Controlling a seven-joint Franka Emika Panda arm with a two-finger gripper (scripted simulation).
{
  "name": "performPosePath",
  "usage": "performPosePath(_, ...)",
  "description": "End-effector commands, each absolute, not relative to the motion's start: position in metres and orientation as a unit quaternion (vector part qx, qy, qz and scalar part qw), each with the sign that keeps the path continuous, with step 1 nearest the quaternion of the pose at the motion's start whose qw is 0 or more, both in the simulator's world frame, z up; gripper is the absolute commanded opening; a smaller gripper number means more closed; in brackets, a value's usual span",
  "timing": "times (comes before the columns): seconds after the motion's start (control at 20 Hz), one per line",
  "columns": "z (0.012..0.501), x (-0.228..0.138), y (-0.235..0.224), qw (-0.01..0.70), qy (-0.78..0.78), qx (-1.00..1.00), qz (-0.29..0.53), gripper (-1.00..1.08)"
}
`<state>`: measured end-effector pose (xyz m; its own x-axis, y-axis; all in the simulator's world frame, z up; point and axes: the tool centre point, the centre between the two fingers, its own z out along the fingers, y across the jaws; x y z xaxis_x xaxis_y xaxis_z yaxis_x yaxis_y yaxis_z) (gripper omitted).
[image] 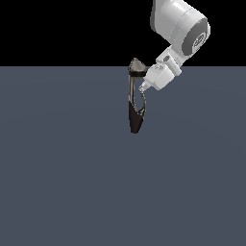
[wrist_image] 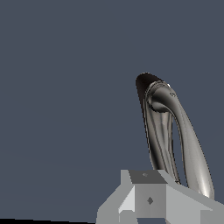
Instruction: Turn on the faucet by rotating a designated handle.
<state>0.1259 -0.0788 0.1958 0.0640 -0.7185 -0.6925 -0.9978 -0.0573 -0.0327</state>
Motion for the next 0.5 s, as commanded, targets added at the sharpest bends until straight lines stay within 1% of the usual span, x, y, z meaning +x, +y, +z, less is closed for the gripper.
performPosePath(0.0,0.187,0.1293,-0.0815,0.27,0.641,-0.668,0.266,-1.0)
performPosePath(0.45,0.1783,0.1318,-0.0841,0.271,0.649,-0.658,0.27,-1.0)
